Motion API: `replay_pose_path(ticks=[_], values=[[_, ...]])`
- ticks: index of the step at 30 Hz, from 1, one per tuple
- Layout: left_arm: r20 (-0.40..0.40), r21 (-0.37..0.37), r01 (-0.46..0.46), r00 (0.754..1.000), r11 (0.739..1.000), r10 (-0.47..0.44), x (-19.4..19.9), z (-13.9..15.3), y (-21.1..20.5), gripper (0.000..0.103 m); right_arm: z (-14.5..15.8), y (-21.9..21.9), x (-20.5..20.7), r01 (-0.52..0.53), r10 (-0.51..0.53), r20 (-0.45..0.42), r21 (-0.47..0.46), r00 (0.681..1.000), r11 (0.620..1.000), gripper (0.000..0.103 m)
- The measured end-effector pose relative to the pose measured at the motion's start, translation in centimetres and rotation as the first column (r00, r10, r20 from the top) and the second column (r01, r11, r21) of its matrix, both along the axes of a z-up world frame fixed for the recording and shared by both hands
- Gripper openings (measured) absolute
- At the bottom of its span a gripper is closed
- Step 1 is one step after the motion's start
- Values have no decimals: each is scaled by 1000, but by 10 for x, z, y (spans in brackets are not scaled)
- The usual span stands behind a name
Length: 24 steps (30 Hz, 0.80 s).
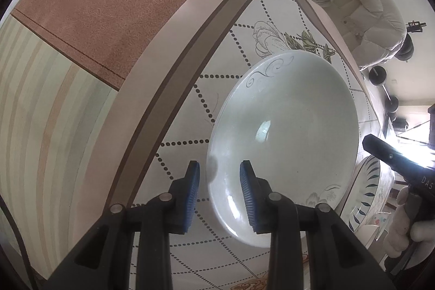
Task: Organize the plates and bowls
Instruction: 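Grasp the grey-swirl white plate rim with both grippers, then lift the grey-swirl plate with both grippers toward the pink-flowered plate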
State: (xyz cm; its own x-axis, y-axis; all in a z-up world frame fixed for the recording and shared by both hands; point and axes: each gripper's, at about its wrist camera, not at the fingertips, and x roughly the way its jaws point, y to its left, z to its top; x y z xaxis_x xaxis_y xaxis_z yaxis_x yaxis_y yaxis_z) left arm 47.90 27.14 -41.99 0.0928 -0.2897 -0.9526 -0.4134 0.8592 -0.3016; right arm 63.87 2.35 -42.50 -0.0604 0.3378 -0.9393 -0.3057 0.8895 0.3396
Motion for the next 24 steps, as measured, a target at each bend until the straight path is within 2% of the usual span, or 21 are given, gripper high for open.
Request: replay_pose_path(ticks=[4, 7, 10, 15, 24], values=[[-7, -11, -6, 1000, 1000, 6, 1, -8, 0, 22, -16, 0, 11, 12, -10, -72, 32, 997, 999, 61], [-3, -16, 0, 1000, 1000, 0, 3, -11, -1, 19, -27, 2, 16, 10, -6, -108, 39, 994, 999, 53], [1, -23, -7, 1000, 1000, 7, 7, -13, -2, 19, -36, 3, 16, 2, 5, -145, 51, 989, 999, 37], [12, -23, -12, 1000, 1000, 13, 8, -13, 1, 19, -46, 4, 11, -24, 26, -135, 18, 991, 1000, 22], [41, 64, -1, 999, 998, -1, 9, -3, -1, 19, -40, -3, 0, -35, 40, -101, 54, 994, 998, 18]])
